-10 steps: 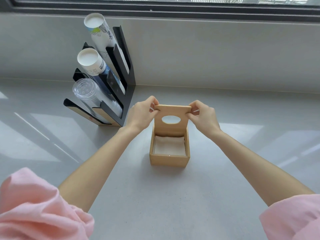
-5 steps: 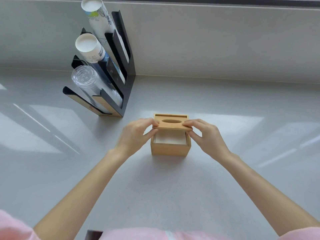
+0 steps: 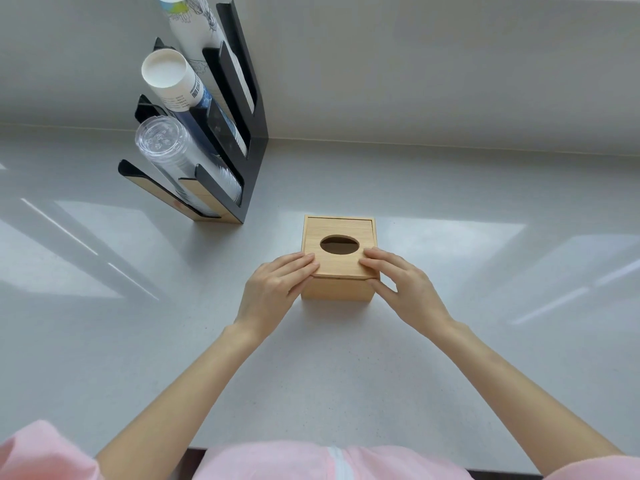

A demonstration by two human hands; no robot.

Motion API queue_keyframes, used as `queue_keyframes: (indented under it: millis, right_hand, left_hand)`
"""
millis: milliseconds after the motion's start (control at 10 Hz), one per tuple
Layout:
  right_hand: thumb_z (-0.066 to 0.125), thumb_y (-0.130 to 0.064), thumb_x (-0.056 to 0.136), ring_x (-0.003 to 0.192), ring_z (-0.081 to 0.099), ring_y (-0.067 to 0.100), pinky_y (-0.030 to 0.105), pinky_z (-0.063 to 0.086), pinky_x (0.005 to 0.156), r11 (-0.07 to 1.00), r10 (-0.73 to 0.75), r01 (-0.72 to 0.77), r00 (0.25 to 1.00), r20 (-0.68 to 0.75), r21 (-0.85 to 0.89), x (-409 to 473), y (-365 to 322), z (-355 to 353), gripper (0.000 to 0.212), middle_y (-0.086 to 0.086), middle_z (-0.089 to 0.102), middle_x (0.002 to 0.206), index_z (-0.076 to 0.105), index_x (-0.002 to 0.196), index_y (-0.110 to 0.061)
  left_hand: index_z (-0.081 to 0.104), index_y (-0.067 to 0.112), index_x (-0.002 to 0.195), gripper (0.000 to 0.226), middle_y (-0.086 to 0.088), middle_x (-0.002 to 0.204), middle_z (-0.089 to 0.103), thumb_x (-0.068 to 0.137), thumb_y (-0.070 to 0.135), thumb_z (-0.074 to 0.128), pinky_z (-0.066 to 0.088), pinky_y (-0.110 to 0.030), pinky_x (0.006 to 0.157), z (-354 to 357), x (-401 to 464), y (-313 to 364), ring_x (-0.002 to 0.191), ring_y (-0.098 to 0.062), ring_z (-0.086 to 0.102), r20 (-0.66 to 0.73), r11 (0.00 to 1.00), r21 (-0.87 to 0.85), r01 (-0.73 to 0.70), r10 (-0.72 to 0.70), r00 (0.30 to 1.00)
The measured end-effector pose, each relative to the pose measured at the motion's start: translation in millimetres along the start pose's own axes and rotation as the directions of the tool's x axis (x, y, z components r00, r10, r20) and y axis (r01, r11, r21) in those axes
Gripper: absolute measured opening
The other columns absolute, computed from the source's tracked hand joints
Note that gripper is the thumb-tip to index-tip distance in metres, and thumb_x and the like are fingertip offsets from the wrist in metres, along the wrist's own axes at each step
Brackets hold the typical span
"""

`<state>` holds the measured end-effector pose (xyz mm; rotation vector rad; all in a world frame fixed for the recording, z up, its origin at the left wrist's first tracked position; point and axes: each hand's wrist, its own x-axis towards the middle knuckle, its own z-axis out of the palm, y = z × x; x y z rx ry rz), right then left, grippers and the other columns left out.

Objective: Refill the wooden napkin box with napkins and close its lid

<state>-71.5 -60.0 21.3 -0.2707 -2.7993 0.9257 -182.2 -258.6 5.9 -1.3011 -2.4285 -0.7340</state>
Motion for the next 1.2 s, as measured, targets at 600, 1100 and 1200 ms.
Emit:
queue_keyframes:
  millis: [600, 1100, 1200]
  right_hand:
    - [0.061, -0.01, 0.088, 0.132, 0.042, 0.018, 0.028, 0.033, 0.106, 0.999, -0.036, 0.034, 0.998, -0.047, -0.041, -2.0, 0.3, 15.2, 0.041, 0.003, 0.051, 0.139, 0.055, 0.128, -0.011]
    - [0.061, -0.017, 0.088, 0.138, 0.034, 0.018, 0.029, 0.024, 0.112, 0.997, -0.029, 0.029, 1.0, 0.0, -0.078, 7.4, -2.6, 13.0, 0.044, 0.004, 0.046, 0.143, 0.052, 0.131, -0.011]
    - [0.055, -0.025, 0.091, 0.143, 0.024, 0.017, 0.035, 0.019, 0.116, 0.989, -0.002, 0.003, 1.0, 0.009, -0.147, 11.7, -7.2, 9.7, 0.048, 0.001, 0.036, 0.15, 0.044, 0.137, -0.018]
  left_hand:
    - [0.07, 0.011, 0.106, 0.03, -0.006, 0.112, 0.07, 0.076, 0.014, 0.069, 0.052, -0.036, 0.082, 3.0, -1.1, 3.5, 0.108, -0.024, 0.064, 0.059, 0.997, 0.009, 0.081, -0.082, 0.995]
    - [0.052, 0.008, 0.128, 0.045, -0.008, 0.136, 0.052, 0.087, 0.025, 0.058, 0.029, -0.043, 0.107, 10.1, 3.8, 5.4, 0.132, -0.026, 0.041, 0.163, 0.985, 0.042, 0.17, -0.174, 0.971]
    - [0.049, 0.009, 0.131, 0.045, -0.007, 0.141, 0.048, 0.09, 0.027, 0.053, 0.024, -0.045, 0.11, 9.0, 14.1, 10.4, 0.136, -0.026, 0.034, 0.148, 0.979, 0.061, 0.195, -0.202, 0.968]
